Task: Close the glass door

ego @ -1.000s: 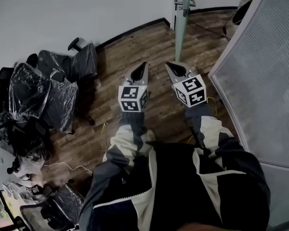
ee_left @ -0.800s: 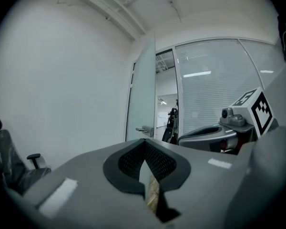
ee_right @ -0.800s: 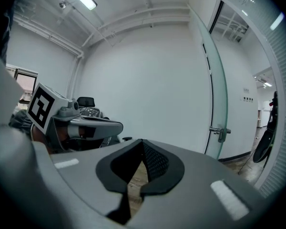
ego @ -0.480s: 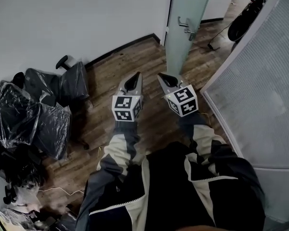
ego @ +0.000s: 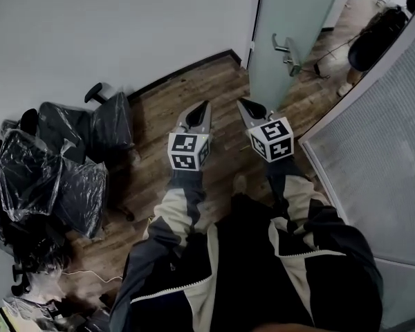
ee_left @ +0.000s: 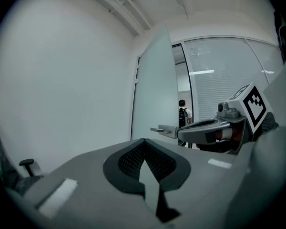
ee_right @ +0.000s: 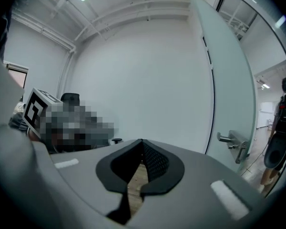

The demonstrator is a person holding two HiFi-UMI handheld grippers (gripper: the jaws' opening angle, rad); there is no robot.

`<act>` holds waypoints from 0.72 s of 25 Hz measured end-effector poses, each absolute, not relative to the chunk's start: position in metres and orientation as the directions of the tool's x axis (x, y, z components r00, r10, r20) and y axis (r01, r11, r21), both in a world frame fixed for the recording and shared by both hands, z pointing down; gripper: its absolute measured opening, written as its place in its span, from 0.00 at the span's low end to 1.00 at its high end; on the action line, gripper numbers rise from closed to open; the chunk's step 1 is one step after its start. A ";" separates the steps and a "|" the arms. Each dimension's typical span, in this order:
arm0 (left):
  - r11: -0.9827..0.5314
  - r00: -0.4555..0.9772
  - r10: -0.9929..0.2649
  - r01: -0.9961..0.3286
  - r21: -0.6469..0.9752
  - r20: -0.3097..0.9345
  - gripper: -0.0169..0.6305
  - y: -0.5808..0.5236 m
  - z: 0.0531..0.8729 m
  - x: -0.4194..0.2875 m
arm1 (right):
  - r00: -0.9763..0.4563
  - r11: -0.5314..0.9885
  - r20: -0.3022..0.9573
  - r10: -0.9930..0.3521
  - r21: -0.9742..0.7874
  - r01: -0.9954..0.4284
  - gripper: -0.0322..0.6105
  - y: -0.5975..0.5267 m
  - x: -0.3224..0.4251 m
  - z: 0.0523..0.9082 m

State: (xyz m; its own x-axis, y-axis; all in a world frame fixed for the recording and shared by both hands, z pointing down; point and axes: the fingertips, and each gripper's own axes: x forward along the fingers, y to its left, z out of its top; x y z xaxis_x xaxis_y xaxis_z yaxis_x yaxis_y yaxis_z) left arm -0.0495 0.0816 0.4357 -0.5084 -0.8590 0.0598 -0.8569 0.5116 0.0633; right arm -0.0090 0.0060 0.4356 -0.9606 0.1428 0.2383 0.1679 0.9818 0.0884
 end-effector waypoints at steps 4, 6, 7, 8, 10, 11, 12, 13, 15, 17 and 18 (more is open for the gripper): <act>0.550 -0.546 -0.834 -0.833 0.058 0.074 0.05 0.057 0.431 -0.104 | -0.955 0.979 0.239 0.174 0.066 0.194 0.06 -0.025 -0.064 0.441; 0.564 -0.558 -0.825 -0.824 0.063 0.086 0.05 0.041 0.429 -0.128 | -0.951 0.977 0.249 0.185 0.058 0.205 0.06 -0.043 -0.090 0.442; 0.567 -0.561 -0.823 -0.821 0.064 0.089 0.05 0.031 0.429 -0.139 | -0.949 0.977 0.253 0.188 0.053 0.207 0.06 -0.053 -0.102 0.442; 0.570 -0.565 -0.821 -0.819 0.065 0.089 0.05 0.021 0.428 -0.150 | -0.949 0.977 0.253 0.190 0.049 0.209 0.06 -0.064 -0.115 0.441; 0.577 -0.571 -0.816 -0.814 0.066 0.088 0.05 0.003 0.422 -0.171 | -0.949 0.975 0.244 0.199 0.046 0.216 0.06 -0.081 -0.139 0.435; 0.580 -0.574 -0.814 -0.812 0.066 0.088 0.05 -0.005 0.420 -0.179 | -0.950 0.974 0.238 0.205 0.046 0.221 0.06 -0.088 -0.148 0.432; 0.583 -0.577 -0.812 -0.810 0.065 0.088 0.05 -0.013 0.420 -0.186 | -0.950 0.973 0.232 0.210 0.044 0.226 0.06 -0.095 -0.156 0.431; 0.585 -0.579 -0.810 -0.809 0.061 0.090 0.05 -0.020 0.420 -0.191 | -0.950 0.973 0.227 0.213 0.042 0.228 0.06 -0.101 -0.163 0.430; 0.582 -0.576 -0.811 -0.811 0.051 0.099 0.05 -0.033 0.423 -0.201 | -0.953 0.974 0.218 0.211 0.034 0.224 0.06 -0.115 -0.175 0.430; 0.570 -0.563 -0.818 -0.821 0.035 0.114 0.05 -0.045 0.426 -0.209 | -0.957 0.978 0.210 0.199 0.021 0.208 0.06 -0.127 -0.185 0.429; 0.564 -0.557 -0.822 -0.826 0.028 0.120 0.05 -0.050 0.427 -0.214 | -0.959 0.980 0.208 0.192 0.014 0.199 0.06 -0.132 -0.190 0.429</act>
State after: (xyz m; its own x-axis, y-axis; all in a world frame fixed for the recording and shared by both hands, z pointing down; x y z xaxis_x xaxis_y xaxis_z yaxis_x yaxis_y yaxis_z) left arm -0.2136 -0.0500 0.4267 -0.5569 -0.8218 0.1204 -0.8256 0.5635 0.0277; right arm -0.1899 -0.1322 0.4294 -0.9590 0.1922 0.2085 0.1995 0.9798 0.0144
